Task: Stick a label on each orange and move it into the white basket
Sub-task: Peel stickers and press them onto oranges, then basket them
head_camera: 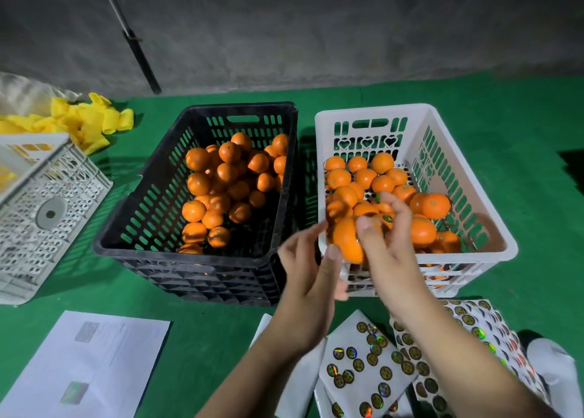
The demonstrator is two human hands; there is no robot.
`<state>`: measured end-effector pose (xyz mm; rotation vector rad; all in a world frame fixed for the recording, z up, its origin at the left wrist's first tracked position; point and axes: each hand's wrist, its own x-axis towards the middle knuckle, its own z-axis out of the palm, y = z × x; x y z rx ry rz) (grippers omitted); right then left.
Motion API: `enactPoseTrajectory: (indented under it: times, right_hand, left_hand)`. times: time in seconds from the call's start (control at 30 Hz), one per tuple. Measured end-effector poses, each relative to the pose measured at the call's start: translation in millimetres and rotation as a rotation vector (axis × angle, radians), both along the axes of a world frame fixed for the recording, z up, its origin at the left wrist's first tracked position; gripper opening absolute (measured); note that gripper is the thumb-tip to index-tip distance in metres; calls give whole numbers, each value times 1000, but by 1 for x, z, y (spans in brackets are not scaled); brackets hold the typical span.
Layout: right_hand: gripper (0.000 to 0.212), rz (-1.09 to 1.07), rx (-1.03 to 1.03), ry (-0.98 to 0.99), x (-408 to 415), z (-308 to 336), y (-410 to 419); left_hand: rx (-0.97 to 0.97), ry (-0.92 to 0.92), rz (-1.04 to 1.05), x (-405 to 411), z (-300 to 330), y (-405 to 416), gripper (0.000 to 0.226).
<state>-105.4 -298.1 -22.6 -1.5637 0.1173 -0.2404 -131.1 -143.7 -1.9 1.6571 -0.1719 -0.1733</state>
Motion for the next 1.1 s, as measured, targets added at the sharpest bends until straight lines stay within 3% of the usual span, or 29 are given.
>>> enactPoseTrajectory:
  times: [0.07,0.17,0.23,0.33,0.47,0.67,0.77,0.9,1.0,1.1]
  right_hand:
    - [64,-66,-141,-11,31,-1,-23]
    - [66,-162,-314,-35,71,0,-53]
    - [65,-194,-420,-23,90,-5,-65]
    - [75,-158,-550,68,112,-25,-74]
    - [85,-66,-644,210,122,-51,-73]
    - [92,-199,-678,339,125,-63,-80]
    - [82,-280,-811,190,119,-48,-66]
    - [74,-47,-808,-125,100,-27,3]
    - [79,133,-787,-149,89,-33,48]
    - [81,116,-1055,-153,86,-44,63]
  left_hand:
    - [218,-278,71,16,-3,24,39]
    - [579,-482,182,62,-3,54,25]
    - [786,-504,163,86,-7,72,22]
    - [941,-321,101,109,-21,83,27]
    - [1034,-224,85,114,-30,78,32]
    - [1040,-207,103,114,-32,78,32]
    - [1042,-182,94,117,-33,78,32]
    - [1060,-143,85,120,-33,78,32]
    - [1062,-120,29,124,-36,79,33]
    - [1049,-21,-48,135,-36,78,32]
